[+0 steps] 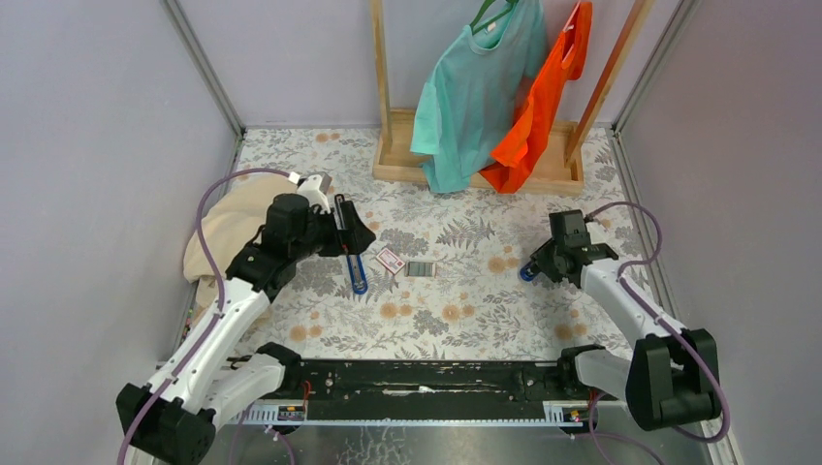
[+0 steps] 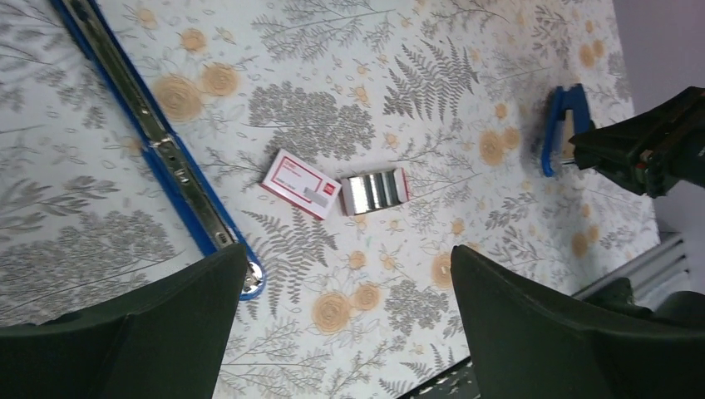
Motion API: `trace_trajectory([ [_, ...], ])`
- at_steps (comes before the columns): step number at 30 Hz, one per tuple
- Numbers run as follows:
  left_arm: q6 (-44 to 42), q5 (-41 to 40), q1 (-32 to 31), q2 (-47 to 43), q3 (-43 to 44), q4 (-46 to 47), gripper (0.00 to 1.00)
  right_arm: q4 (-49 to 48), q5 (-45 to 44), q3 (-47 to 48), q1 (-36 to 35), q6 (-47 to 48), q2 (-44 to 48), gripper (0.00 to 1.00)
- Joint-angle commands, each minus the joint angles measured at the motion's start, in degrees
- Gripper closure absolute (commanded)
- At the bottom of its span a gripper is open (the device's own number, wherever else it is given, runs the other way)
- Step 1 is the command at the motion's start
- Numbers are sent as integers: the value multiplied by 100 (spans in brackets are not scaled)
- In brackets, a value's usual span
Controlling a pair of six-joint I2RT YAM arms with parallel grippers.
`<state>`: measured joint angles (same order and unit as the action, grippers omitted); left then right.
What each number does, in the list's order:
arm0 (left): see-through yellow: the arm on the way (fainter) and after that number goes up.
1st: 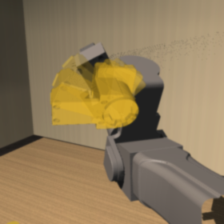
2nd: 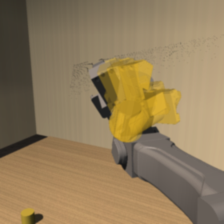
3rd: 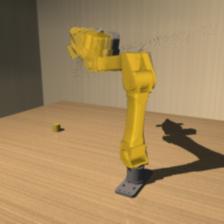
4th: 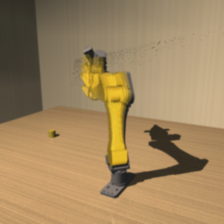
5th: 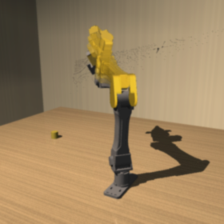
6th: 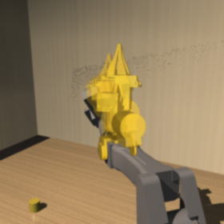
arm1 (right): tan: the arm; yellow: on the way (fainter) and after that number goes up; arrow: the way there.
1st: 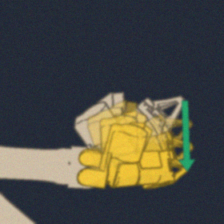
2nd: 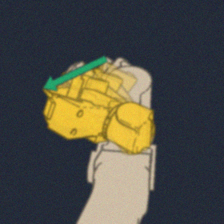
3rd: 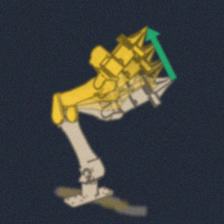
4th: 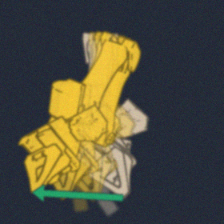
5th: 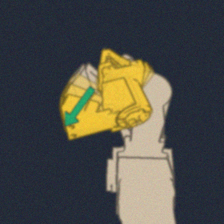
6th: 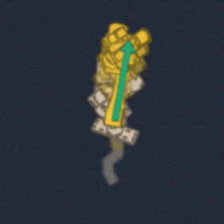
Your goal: Load the staples into the stapler
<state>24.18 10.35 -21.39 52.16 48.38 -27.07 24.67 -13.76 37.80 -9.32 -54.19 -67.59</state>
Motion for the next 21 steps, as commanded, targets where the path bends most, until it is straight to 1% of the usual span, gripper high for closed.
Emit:
trace_trajectory([
  [1,737,753,-38,102,-193,780,0,-976,1187,-241,1,552,577,100],
  [3,1046,995,-45,37,-501,1224,0,-1310,1529,-444,-31,558,844,100],
  [8,1504,943,-303,48,-863,1804,1,-2069,1949,-867,-304,393,1343,100],
  [12,1791,815,-672,186,-1041,2275,2,-2791,1983,-1095,-835,181,1510,100],
  [17,2156,580,-1193,481,-1230,2959,5,-3748,1888,-1220,-1513,-53,1456,100],
  [21,2231,384,-1543,766,-1199,3244,6,-4240,1781,-1223,-1885,-106,1371,100],
])
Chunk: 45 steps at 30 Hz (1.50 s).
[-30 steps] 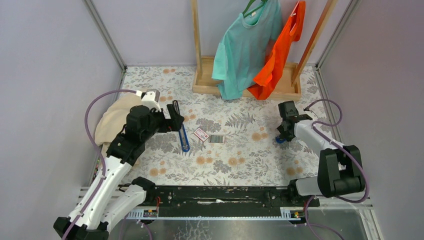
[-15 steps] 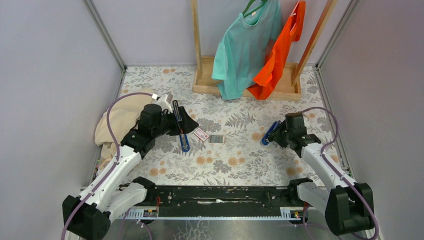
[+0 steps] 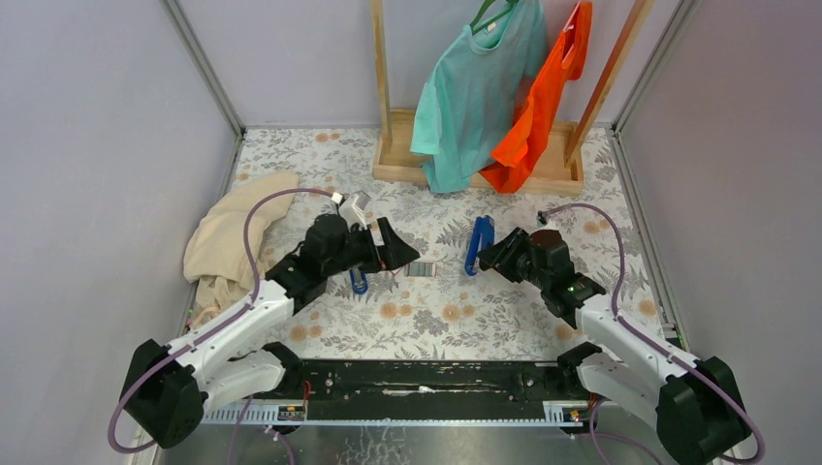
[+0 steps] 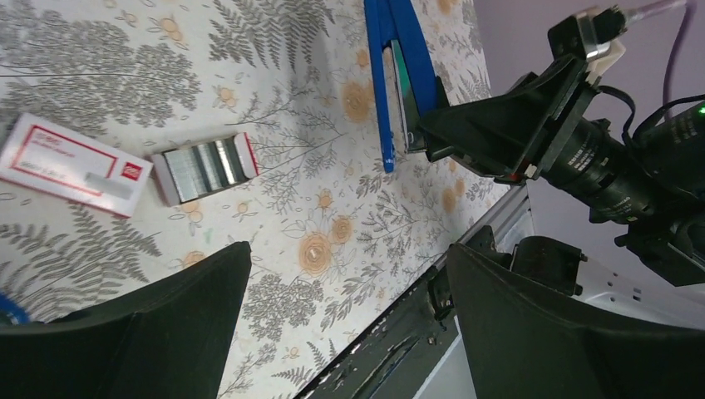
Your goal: Load the staples into the stapler
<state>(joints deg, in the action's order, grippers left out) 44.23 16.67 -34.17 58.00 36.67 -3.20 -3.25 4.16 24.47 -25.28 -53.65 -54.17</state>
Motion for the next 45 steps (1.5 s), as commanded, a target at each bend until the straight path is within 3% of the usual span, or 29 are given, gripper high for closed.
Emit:
trace_trajectory([
  [1,227,-283,-356,265,-9,927,6,-1556,-27,113,-367,-180,-1,100],
  [9,323,-577,-825,1039,235,1256,14,-2208,-282,166,-966,-160,-301,100],
  [22,440,-931,-1129,1947,597,1343,32,-2647,-361,244,-1257,-148,-519,100],
  [32,537,-1131,-1159,2350,740,1135,54,-2938,-351,214,-1382,-151,-537,100],
  [45,692,-1260,-1171,2677,879,1239,59,-3167,67,401,-1568,-27,-669,100],
])
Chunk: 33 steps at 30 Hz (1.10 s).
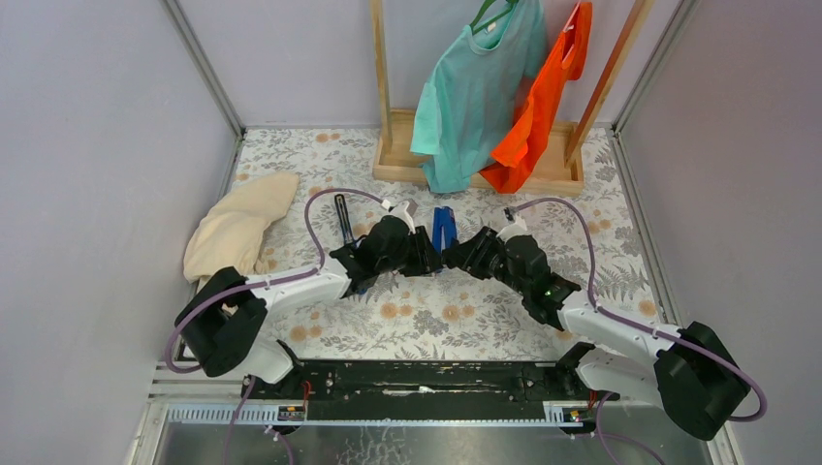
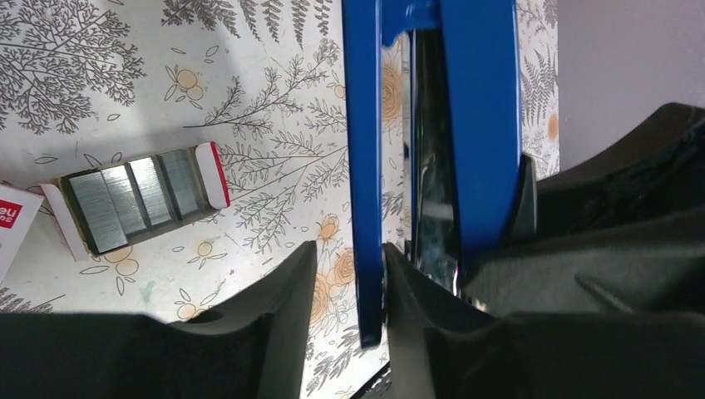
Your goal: Load the staples into the stapler
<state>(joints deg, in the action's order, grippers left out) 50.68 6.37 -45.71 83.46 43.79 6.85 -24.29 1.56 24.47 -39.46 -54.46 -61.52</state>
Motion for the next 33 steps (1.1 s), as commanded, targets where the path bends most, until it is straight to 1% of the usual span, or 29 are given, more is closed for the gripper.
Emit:
trace_trajectory([
  [1,39,-256,-19,134,154,254,62,-1049,380,427,-157,77,57,100],
  [4,11,-360,-11,97,109,232,76,-882,447,498,-158,160,101,100],
  [7,-92,-544,25,5,7,114,93,-461,363,599,-158,346,288,100],
  [9,-123,-645,92,-82,-109,78,100,-4,177,714,-148,606,472,100],
  [15,-339,-794,152,-378,-475,44,100,1273,-180,1242,-33,1429,875,100],
  [19,-749,-709,155,-619,-683,138,100,1910,-175,1525,352,1709,1023,100],
  [23,-1370,-599,34,-968,-844,161,100,2338,-106,1882,875,1913,1122,100],
  [26,-1716,-569,-150,-1221,-949,199,100,2655,-122,2263,1192,2141,1001,100],
  [33,-2098,-189,-440,-1575,-1178,471,100,2975,-357,3062,1587,2727,491,100],
])
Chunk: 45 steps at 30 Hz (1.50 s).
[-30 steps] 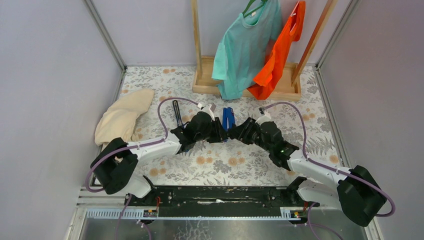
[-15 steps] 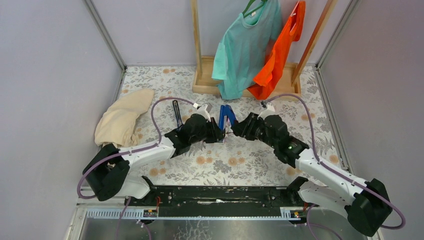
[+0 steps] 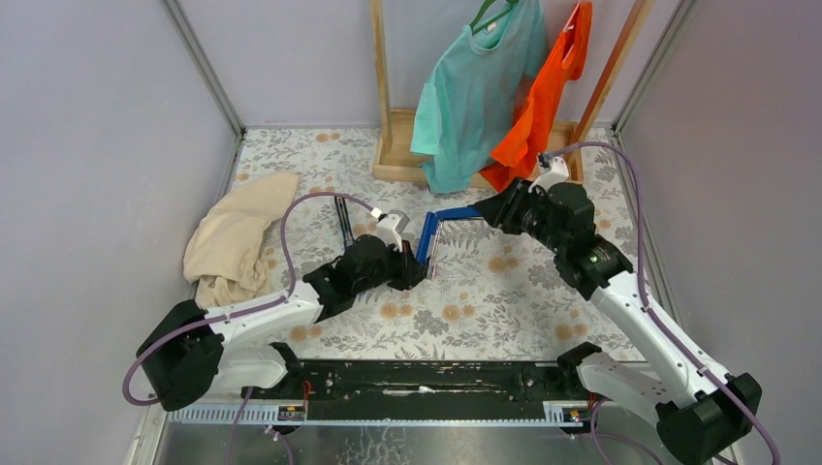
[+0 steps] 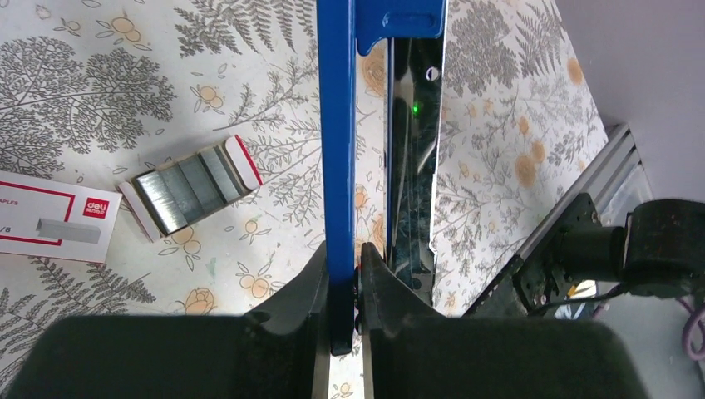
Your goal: Load the staples into the stapler
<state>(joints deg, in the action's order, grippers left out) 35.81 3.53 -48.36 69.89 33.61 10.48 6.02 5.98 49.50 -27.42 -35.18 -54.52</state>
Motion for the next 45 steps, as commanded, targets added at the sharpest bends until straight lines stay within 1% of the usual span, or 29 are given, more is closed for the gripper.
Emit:
trace_trajectory([
  [1,-663,175,-224,-239,-180,146,100,-18,-781,670,475,854,-293,100],
  [6,-928,403,-539,-386,-293,388,100,168,-688,1246,796,1146,-810,100],
  [12,-1164,701,-853,-519,-323,811,100,560,-414,2000,871,1424,-1634,100],
  [16,-1182,1024,-928,-626,-369,1114,100,653,61,2151,870,1376,-2085,100],
  [20,-1169,1363,-943,-746,-479,1408,100,711,533,2155,872,1194,-2484,96],
  [23,-1109,1492,-942,-846,-554,1593,100,717,742,2087,862,1085,-2692,90],
  [27,-940,1465,-943,-895,-614,1751,100,652,850,2001,855,974,-2891,83],
  [31,-628,1298,-930,-897,-885,2247,100,597,931,2030,850,943,-3063,71],
  [37,-202,805,-893,-961,-1092,2303,100,503,1033,2030,840,855,-3096,54],
  [41,1,791,-798,-1016,-1334,2593,100,393,1149,1974,814,710,-3140,43],
  [45,199,826,-681,-955,-1412,2681,100,288,1185,1886,800,534,-3086,34],
])
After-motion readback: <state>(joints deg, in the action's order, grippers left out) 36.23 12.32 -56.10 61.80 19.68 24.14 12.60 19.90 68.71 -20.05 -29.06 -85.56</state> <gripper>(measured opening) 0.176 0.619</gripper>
